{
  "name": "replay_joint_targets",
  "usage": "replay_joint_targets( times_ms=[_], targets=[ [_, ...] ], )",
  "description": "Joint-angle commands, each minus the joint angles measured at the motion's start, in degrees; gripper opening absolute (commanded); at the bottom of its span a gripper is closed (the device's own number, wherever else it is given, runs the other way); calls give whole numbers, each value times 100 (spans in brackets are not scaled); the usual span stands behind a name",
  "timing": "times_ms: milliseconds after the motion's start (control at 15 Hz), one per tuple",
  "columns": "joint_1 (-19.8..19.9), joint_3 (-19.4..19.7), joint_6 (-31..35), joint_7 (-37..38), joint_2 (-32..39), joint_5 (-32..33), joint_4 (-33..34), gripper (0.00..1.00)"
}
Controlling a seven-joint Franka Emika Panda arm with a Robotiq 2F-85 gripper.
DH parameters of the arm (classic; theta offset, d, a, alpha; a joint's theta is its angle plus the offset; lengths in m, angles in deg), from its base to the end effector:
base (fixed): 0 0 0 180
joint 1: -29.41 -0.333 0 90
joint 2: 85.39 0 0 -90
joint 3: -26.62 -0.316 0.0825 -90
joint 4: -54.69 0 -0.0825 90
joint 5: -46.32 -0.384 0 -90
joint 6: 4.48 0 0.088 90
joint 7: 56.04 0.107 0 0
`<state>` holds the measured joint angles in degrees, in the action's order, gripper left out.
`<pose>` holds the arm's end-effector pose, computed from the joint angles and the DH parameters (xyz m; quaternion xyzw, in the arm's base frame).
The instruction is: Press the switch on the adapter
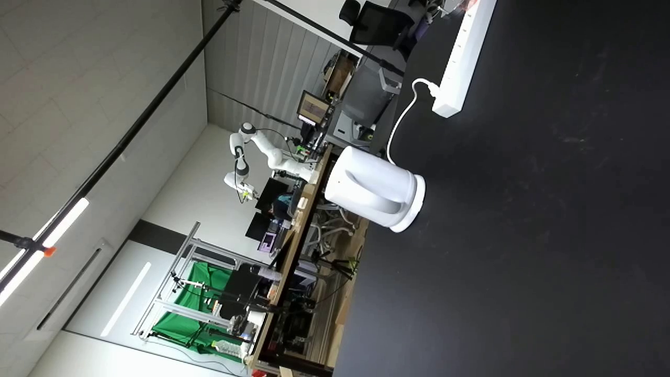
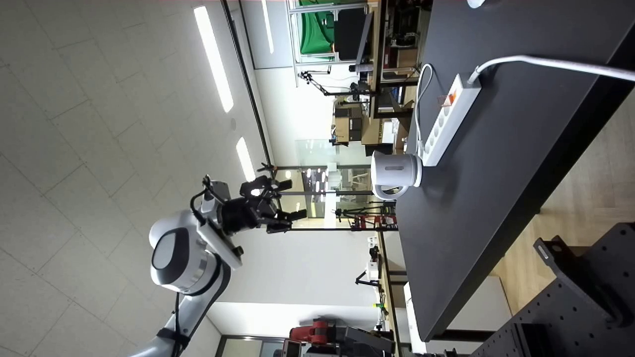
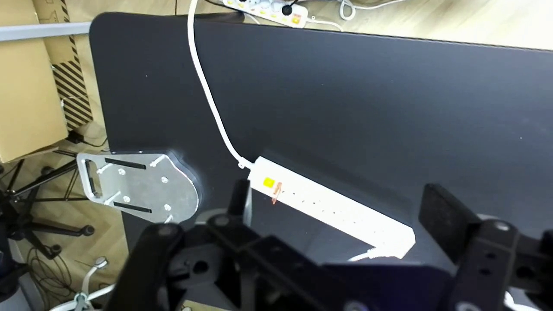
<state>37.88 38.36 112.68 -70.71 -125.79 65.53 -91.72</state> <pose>0.3306 -0.1475 0.5078 0.9910 0.0319 0.0661 0.1123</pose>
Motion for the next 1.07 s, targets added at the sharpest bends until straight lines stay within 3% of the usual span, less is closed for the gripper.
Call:
replay_joint_targets(
  times_ms=[0,67,333,467,533,733,1000],
  targets=[
    [-64,156,649,-85,1432,-18,678,100],
    [-129,295,679,-110,1775,56,947,100],
    [204,174,681,241,3230,-34,2132,100],
    [270,212,269,246,3802,-245,2770,100],
    [259,159,709,99,3151,-90,1956,100],
    [321,175,481,103,3775,-209,2571,100],
    [320,173,422,104,3826,-232,2663,100]
  ],
)
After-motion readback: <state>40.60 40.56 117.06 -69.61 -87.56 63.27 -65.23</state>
